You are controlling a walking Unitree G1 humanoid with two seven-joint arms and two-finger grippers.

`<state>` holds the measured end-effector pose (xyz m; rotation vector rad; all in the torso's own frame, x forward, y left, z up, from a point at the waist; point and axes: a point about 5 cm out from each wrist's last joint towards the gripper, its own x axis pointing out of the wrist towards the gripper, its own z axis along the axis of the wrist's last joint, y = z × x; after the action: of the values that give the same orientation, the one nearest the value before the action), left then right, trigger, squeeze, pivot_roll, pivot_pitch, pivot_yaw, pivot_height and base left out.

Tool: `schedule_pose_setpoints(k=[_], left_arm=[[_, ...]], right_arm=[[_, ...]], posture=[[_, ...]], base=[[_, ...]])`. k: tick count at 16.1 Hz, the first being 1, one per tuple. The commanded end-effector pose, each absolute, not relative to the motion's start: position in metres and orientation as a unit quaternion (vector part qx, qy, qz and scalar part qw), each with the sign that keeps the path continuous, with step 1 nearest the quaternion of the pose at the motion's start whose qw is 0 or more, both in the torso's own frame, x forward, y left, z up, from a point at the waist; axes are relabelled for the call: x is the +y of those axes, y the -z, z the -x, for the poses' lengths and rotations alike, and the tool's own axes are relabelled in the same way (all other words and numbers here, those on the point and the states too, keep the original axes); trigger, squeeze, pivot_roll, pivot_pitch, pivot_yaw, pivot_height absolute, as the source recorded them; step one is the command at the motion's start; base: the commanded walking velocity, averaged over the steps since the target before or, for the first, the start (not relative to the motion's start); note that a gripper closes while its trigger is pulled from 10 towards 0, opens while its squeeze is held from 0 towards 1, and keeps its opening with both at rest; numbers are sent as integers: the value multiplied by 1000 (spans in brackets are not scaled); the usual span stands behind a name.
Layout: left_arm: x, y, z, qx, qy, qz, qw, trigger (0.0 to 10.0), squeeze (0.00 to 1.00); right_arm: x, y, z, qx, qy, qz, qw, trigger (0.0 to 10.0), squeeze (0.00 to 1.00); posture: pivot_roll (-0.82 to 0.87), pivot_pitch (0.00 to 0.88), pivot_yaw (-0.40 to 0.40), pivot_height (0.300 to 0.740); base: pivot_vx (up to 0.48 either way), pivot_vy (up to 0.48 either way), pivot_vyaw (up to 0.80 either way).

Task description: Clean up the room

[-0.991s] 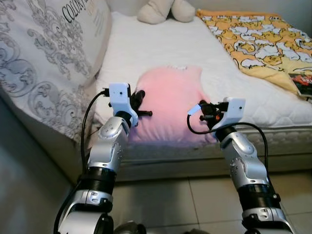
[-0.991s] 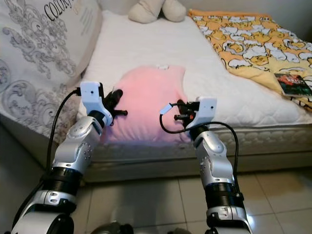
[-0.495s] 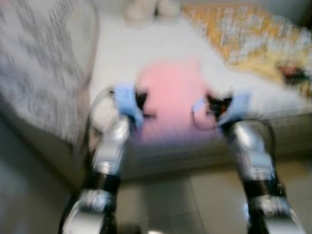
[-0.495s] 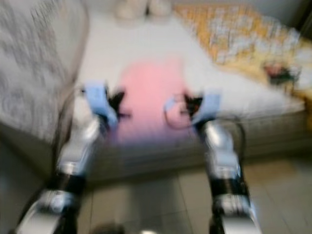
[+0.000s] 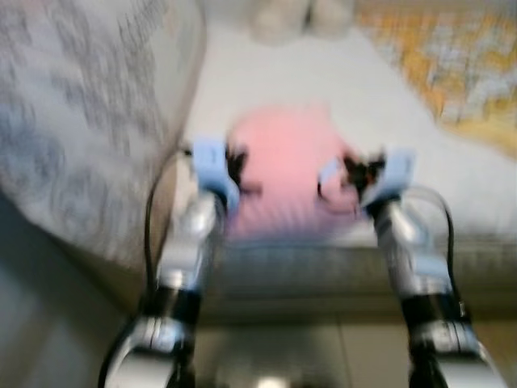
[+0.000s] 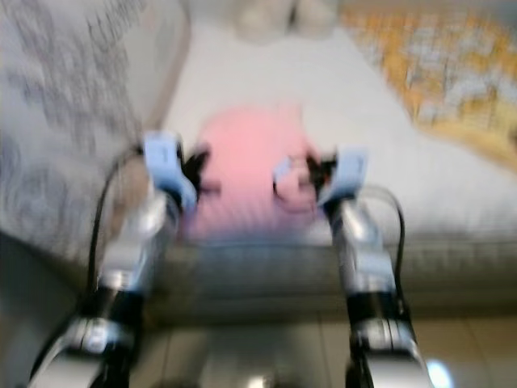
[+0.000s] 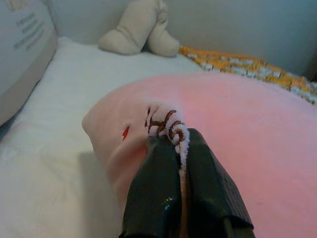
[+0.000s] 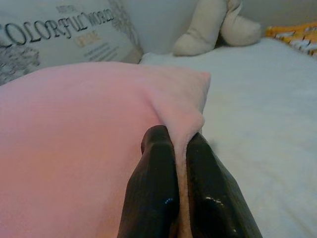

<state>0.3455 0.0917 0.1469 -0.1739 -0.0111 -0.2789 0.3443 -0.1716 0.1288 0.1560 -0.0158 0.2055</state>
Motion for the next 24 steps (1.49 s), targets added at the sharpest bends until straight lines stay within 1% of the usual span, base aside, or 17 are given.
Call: schedule_pose_setpoints(k=[1, 7, 9, 11, 12, 14, 15, 18, 21, 22, 23, 24], left_arm=[[100, -164, -350, -38, 126, 80, 988, 10000, 0], [95, -173, -357, -49, 132, 77, 987, 10000, 0], [90, -179, -363, -52, 137, 77, 986, 10000, 0], [91, -181, -368, -43, 120, 71, 989, 10000, 0], [95, -184, -374, -40, 109, 71, 991, 10000, 0], [104, -189, -382, -48, 89, 43, 994, 10000, 0], [105, -188, -383, -48, 88, 40, 994, 10000, 0], [112, -184, -392, -35, 75, 16, 996, 10000, 0], [116, -182, -396, -30, 62, 2, 998, 10000, 0], [127, -174, -398, -12, 23, -31, 999, 10000, 0], [133, -165, -398, 4, 0, -41, 999, 10000, 0], [132, -164, -398, 5, -1, -41, 999, 10000, 0]], right_arm=[[-173, -145, -350, -45, -95, -74, 992, 10000, 0], [-177, -158, -361, -59, -97, -58, 992, 10000, 0], [-173, -160, -368, -49, -109, -56, 991, 10000, 0], [-170, -162, -374, -43, -121, -57, 990, 10000, 0], [-167, -167, -381, -41, -127, -65, 989, 10000, 0], [-165, -174, -390, -38, -131, -64, 989, 10000, 0], [-165, -174, -391, -37, -131, -63, 989, 10000, 0], [-162, -167, -395, -5, -138, -41, 990, 10000, 0], [-161, -164, -396, 5, -141, -28, 990, 10000, 0], [-161, -154, -394, 21, -142, -23, 989, 10000, 0], [-161, -146, -391, 36, -145, -16, 989, 10000, 0], [-161, -145, -391, 38, -146, -13, 988, 10000, 0]], posture=[[-20, 0, 1, 740], [-12, 0, -1, 740], [-11, 0, 0, 740], [-6, 0, 3, 740], [5, 0, 0, 740], [23, 5, -4, 740], [26, 9, -6, 740], [54, 100, -27, 740], [56, 114, -29, 740], [56, 196, -31, 740], [53, 217, -32, 740], [46, 227, -34, 740]], base=[[461, 0, 0], [458, 0, 0], [458, 0, 0], [431, 0, 0], [0, 0, 0], [0, 0, 0], [0, 0, 0], [0, 0, 0], [0, 0, 0], [0, 0, 0], [0, 0, 0], [0, 0, 0]])
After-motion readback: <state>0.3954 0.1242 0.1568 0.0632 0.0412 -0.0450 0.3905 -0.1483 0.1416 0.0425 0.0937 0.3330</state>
